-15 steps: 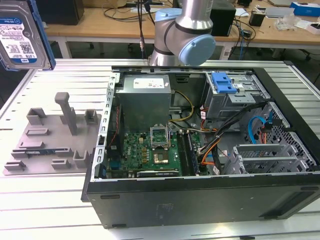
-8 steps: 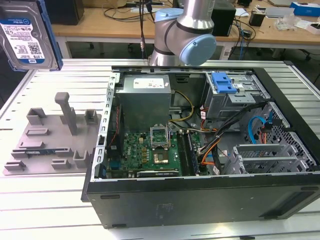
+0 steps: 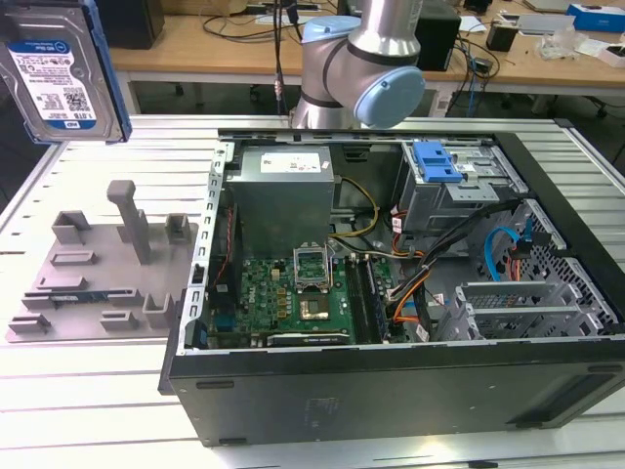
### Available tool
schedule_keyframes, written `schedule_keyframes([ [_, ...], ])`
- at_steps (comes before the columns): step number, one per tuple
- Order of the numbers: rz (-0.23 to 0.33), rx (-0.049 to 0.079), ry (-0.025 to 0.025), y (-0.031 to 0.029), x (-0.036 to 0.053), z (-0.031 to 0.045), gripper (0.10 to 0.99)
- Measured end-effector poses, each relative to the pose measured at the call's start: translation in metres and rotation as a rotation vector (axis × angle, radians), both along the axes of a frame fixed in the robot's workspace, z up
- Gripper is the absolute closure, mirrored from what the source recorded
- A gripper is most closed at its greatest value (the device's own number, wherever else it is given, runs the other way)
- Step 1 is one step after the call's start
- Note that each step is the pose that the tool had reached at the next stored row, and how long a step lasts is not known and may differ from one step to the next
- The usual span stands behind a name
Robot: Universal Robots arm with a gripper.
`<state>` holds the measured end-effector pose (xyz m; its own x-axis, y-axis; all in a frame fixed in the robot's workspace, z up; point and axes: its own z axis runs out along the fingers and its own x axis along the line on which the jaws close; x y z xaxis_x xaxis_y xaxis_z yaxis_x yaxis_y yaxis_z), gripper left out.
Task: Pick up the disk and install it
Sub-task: 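Pick up the disk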
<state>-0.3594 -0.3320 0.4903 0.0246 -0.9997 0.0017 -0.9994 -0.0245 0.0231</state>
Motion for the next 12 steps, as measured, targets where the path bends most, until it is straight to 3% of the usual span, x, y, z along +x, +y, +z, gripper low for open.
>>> schedule_keyframes([
  [4,0.000,0.000,0.0010,-0.0122,0.0145,0.0000,0.718],
  [7,0.000,0.000,0.0022,-0.0257,0.0340,0.0000,0.718],
  [12,0.000,0.000,0.0030,-0.0387,0.0544,0.0000,0.718],
])
